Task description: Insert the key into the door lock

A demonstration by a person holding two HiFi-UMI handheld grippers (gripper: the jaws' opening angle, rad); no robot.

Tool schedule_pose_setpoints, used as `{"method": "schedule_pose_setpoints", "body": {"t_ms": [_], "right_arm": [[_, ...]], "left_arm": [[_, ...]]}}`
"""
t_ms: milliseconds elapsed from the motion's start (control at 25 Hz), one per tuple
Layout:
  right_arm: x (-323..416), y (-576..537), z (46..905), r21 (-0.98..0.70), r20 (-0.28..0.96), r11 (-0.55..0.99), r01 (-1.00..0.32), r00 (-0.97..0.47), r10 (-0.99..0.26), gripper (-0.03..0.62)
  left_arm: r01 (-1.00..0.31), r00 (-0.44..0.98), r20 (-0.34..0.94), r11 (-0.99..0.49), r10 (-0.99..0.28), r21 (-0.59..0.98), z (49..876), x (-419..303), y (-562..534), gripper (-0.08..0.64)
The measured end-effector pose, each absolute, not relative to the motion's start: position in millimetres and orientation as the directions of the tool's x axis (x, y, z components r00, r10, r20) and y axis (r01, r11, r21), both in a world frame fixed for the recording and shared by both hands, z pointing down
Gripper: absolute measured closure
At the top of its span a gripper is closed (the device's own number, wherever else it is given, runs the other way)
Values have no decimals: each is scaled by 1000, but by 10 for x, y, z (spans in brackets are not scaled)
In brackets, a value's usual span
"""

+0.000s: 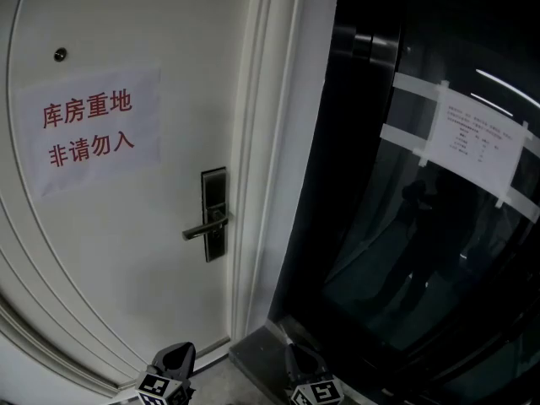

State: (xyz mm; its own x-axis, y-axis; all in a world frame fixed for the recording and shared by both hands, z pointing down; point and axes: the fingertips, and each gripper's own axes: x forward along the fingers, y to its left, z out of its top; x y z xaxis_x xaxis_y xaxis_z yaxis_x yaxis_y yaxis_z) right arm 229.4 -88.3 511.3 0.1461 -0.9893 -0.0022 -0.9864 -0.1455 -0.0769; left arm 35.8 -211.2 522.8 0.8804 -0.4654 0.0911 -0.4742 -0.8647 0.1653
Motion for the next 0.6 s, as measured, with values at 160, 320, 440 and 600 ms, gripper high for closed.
{"method": "schedule_pose_setpoints", "body": {"t_ms": [160, 320, 440, 600], "right_arm": [[2372, -1189, 5107, -61, -6, -134, -989, 135, -991, 581], [2446, -1460, 5094, -25, -9, -123, -992, 123, -992, 581], [2494, -1645, 5058, 8, -20, -111, -994, 111, -994, 581], [2573, -1835, 5043, 62, -20, -101, -993, 100, -995, 581]], "left_arm": [[-481, 876, 83, -860, -474, 168, 5245, 432, -2407, 557], [-487, 874, 75, -858, -481, 163, 5239, 475, -2645, 557], [-499, 866, 71, -851, -495, 163, 5245, 456, -2797, 557], [-515, 857, 67, -841, -512, 162, 5253, 404, -2926, 557]]}}
